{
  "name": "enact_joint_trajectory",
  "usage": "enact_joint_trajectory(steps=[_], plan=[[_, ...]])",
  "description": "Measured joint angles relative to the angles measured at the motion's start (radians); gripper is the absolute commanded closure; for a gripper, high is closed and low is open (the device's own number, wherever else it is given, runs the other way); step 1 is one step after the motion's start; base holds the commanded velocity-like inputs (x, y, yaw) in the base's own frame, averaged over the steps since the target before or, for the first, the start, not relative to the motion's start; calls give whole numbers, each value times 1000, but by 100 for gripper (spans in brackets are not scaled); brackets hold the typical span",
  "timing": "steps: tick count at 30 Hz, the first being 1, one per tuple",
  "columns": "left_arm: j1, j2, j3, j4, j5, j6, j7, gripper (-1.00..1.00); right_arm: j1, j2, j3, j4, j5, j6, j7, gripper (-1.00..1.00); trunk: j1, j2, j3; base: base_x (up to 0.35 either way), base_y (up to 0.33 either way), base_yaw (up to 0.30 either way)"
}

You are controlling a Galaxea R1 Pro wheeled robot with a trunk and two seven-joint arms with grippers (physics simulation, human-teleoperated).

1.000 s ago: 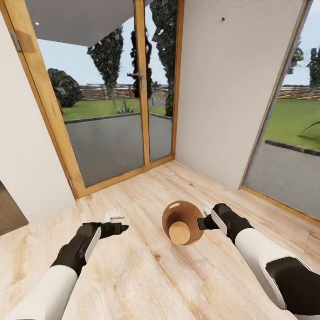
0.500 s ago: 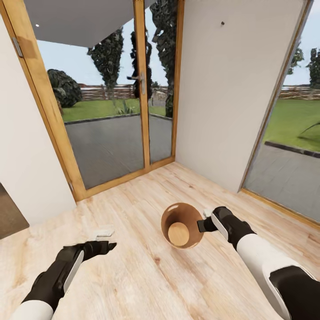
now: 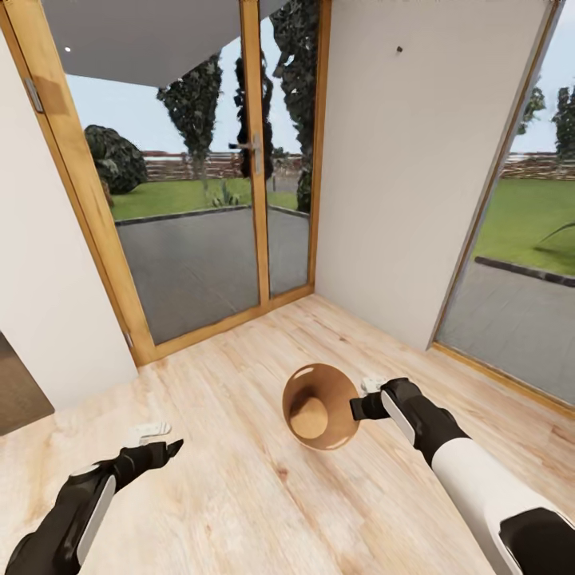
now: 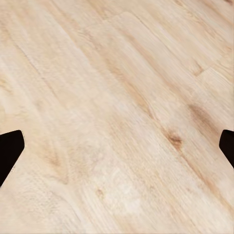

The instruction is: Put the three can of soda from the living room inside the tash can in the kitchen.

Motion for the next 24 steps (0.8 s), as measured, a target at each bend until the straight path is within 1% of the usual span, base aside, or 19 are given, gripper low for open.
enact_joint_trajectory(steps=[2, 6, 7, 10, 11, 12, 18, 22, 24], plan=[[17, 0, 6, -23, 0, -12, 0, -100, 6, -1, 2, -2, -11, 0, 2, 100, -8, 14, 6, 0, 0, 0], [52, -1, 13, -73, 0, -44, 1, -100, 17, -6, 3, -4, 1, -1, 0, 100, -23, 42, 19, 0, 0, 0], [69, -1, 16, -96, 0, -57, 3, -100, 20, -10, 4, -7, -4, -1, 1, 100, -27, 49, 22, 0, 0, 0], [91, -1, 27, -123, 0, -69, 6, -100, 22, -18, 5, -12, -2, -1, 1, 100, -38, 70, 31, 0, 0, 0], [96, -2, 33, -128, 0, -72, 6, -100, 23, -20, 5, -13, -1, -1, 1, 100, -42, 77, 35, 0, 0, 0], [104, -2, 49, -136, 0, -76, 6, -100, 25, -23, 5, -15, -3, -1, 2, 100, -46, 84, 38, 0, 0, 0], [121, -7, 104, -150, 0, -111, 0, -100, 53, -31, 5, -31, -2, -9, 2, 100, -69, 126, 56, 0, 0, 0], [136, -9, 124, -148, -1, -140, -1, -100, 83, -43, 5, -72, -9, -37, 4, 100, -84, 154, 69, 0, 0, 0], [141, -10, 129, -148, -1, -149, -1, -100, 104, -51, 5, -101, -2, -46, 3, 100, -92, 168, 75, 0, 0, 0]])
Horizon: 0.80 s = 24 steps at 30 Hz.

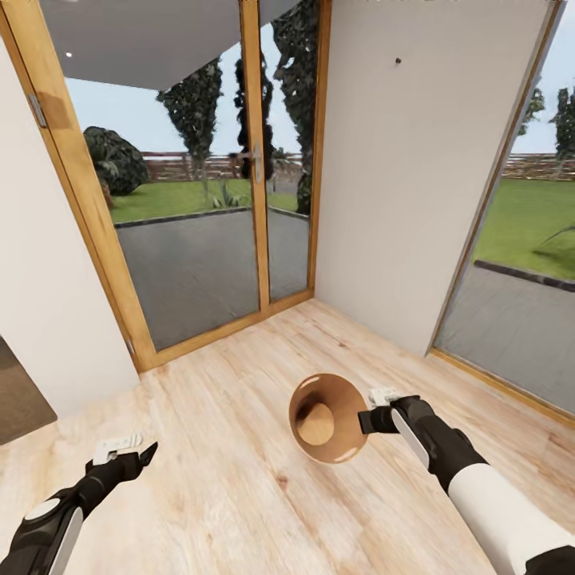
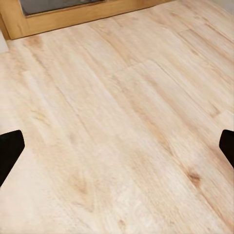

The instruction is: Put the three can of soda from the living room inside the tash can in the kitchen.

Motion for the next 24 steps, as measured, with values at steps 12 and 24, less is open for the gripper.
enact_joint_trajectory(steps=[12, 24], plan=[[9, -2, 9, 48, -4, -16, -1, -100, 162, -21, -6, -288, -9, -17, -1, 100, -46, 84, 38, 0, 0, 0], [10, -2, 8, 60, -12, -17, -1, -100, 295, -62, -18, -454, -6, -52, -10, 100, -92, 168, 75, 0, 0, 0]])
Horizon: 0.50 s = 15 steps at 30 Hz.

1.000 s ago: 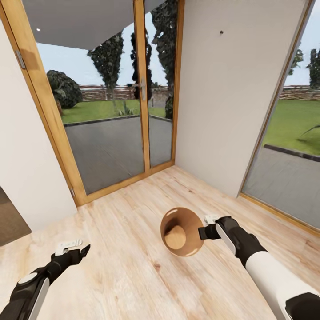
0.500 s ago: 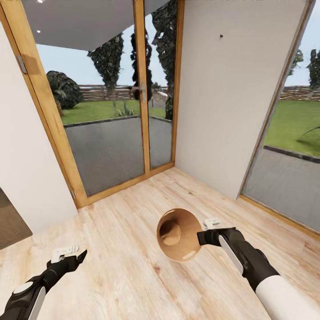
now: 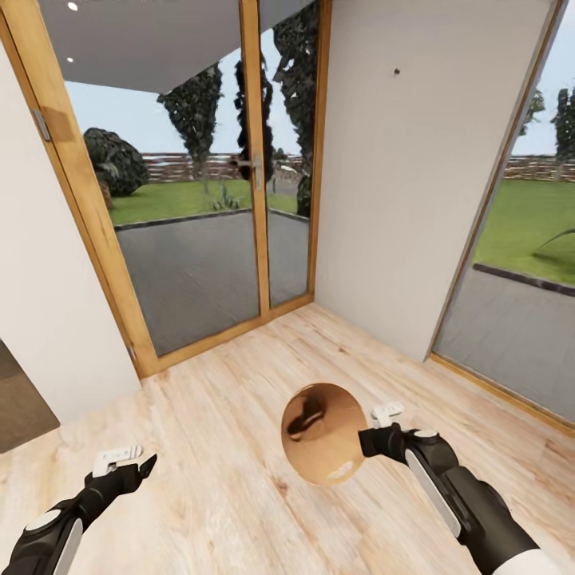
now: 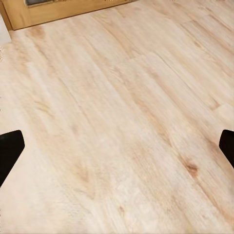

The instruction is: Put the three can of soda from the living room inside the tash can in the kitchen.

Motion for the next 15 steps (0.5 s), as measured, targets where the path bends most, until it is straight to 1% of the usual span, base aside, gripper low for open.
enact_joint_trajectory(steps=[1, 3, 4, 5, 6, 7, 8, 10, 12, 15], plan=[[0, 0, 0, 0, -2, 0, 0, -100, 18, -14, 0, -1, -11, -29, 3, 100, -4, 7, 3, 0, 0, 0], [0, -1, 0, 1, -4, -1, 1, -100, 32, -29, -2, -1, 6, -46, 3, 100, -12, 21, 9, 0, 0, 0], [3, -1, 0, 13, 2, -25, -1, -100, 78, -72, -5, -7, -53, -106, 13, 100, -16, 28, 13, 0, 0, 0], [4, 0, 0, 18, 3, -31, -1, -100, 91, -83, -7, 6, -19, -113, 9, 100, -19, 35, 16, 0, 0, 0], [7, 0, 0, 21, 5, -35, -1, -100, 99, -89, -14, 31, 3, -124, 6, 100, -23, 42, 19, 0, 0, 0], [9, 0, 0, 23, 7, -38, -1, -100, 107, -94, -20, 57, 2, -133, 8, 100, -27, 49, 22, 0, 0, 0], [14, 1, 1, 30, 10, -46, -3, -100, 147, -108, -56, 63, -23, -162, 43, 100, -31, 56, 25, 0, 0, 0], [15, 2, 1, 33, 9, -48, -4, -100, 164, -111, -76, 84, -13, -172, 68, 100, -38, 70, 31, 0, 0, 0], [16, 2, 1, 37, 6, -51, -5, -100, 179, -113, -96, 85, -12, -182, 92, 100, -46, 84, 38, 0, 0, 0], [21, 5, 1, 60, 6, -64, -8, -100, 204, -115, -122, 33, -5, -209, 117, 100, -58, 105, 47, 0, 0, 0]])
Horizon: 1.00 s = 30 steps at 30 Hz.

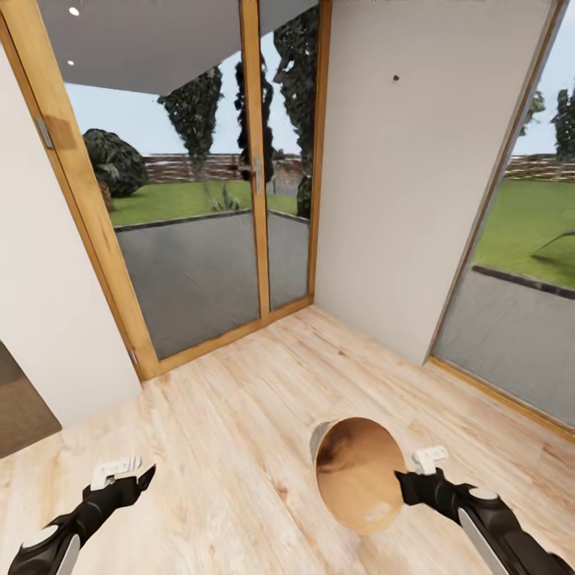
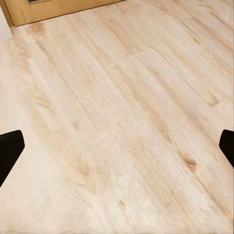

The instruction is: Put the three can of soda from the living room inside the tash can in the kitchen.

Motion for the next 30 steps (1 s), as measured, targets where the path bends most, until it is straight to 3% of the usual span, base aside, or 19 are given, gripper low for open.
enact_joint_trajectory(steps=[2, 4, 7, 14, 19, 20, 22, 30], plan=[[10, 3, 0, 39, 3, -31, -3, -100, 23, 0, -14, -37, -23, -30, 15, 100, -8, 14, 7, 0, 0, 0], [17, 5, 0, 86, 4, -71, -8, -100, 60, 1, -24, -34, 2, -69, 13, 100, -15, 28, 12, 0, 0, 0], [20, 5, 0, 110, -2, -88, -8, -100, 78, 1, -27, -7, 3, -84, 12, 100, -27, 49, 22, 0, 0, 0], [21, 2, -1, 159, -5, -99, -6, -100, 86, 2, -30, -12, 4, -106, 8, 100, -54, 98, 44, 0, 0, 0], [21, 0, -1, 190, -5, -101, -5, -100, 87, 2, -31, 29, 0, -168, -2, 100, -73, 133, 60, 0, 0, 0], [20, -1, -1, 197, -6, -102, -5, -100, 87, 2, -26, 62, -13, -210, -26, 100, -77, 140, 63, 0, 0, 0], [21, -2, -1, 199, -6, -103, -4, -100, 87, 1, -32, 90, 7, -239, -52, 100, -84, 154, 69, 0, 0, 0], [21, -3, -1, 206, -6, -117, -4, -100, 87, 7, -30, 123, -6, -266, -68, 100, -115, 210, 94, 0, 0, 0]])
